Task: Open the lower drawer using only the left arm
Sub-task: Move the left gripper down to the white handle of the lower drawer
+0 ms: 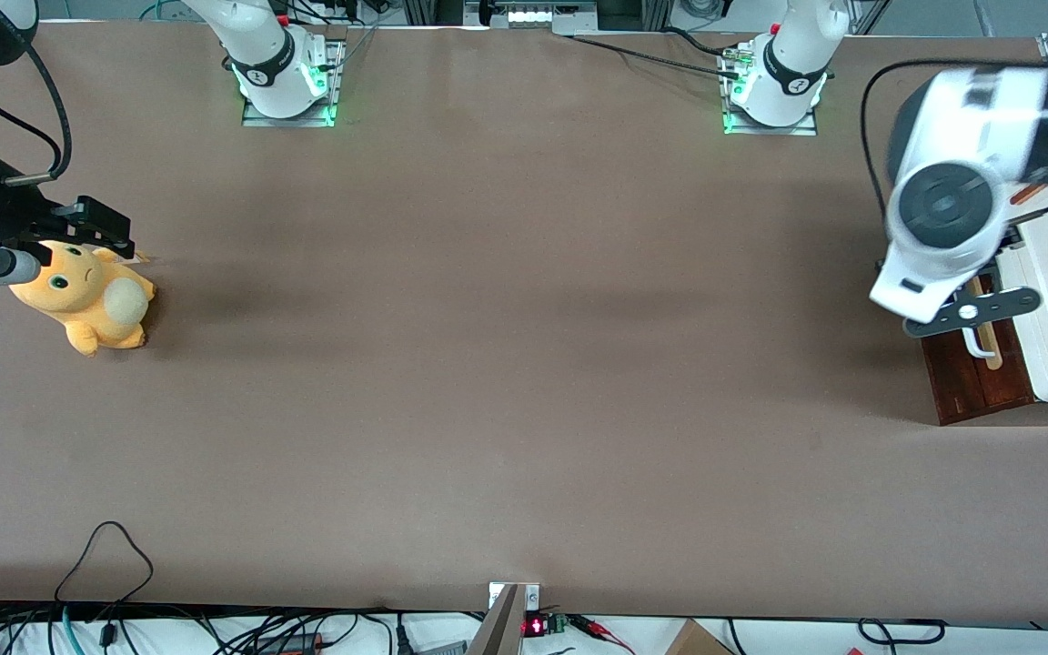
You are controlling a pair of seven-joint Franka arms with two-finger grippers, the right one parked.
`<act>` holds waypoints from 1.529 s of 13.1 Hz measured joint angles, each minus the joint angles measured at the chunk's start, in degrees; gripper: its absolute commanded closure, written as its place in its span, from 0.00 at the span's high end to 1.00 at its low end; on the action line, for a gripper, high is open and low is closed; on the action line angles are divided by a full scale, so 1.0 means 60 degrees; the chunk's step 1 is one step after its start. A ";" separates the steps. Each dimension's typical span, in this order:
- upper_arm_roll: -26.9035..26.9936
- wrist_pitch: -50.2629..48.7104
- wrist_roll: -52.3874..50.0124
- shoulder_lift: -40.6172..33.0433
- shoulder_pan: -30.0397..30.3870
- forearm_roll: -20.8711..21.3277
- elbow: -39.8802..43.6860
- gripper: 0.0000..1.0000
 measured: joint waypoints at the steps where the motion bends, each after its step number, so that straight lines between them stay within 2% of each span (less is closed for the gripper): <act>1: -0.0218 -0.0112 -0.0735 0.0276 -0.0025 0.0588 -0.0262 1.00; 4: -0.0391 -0.0142 -0.1937 0.0982 -0.0147 0.1848 -0.1026 1.00; 9: -0.0381 -0.0178 -0.1865 0.1471 -0.0116 0.2353 -0.1148 1.00; 13: -0.0398 -0.0463 -0.2484 0.2161 -0.0424 0.3964 -0.2027 1.00; 16: -0.0398 -0.1219 -0.3008 0.3126 -0.0565 0.5515 -0.2202 1.00; 18: -0.0344 -0.1515 -0.3371 0.3665 -0.0559 0.6089 -0.2202 1.00; 20: -0.0250 -0.1657 -0.3571 0.4018 -0.0493 0.6633 -0.2193 0.90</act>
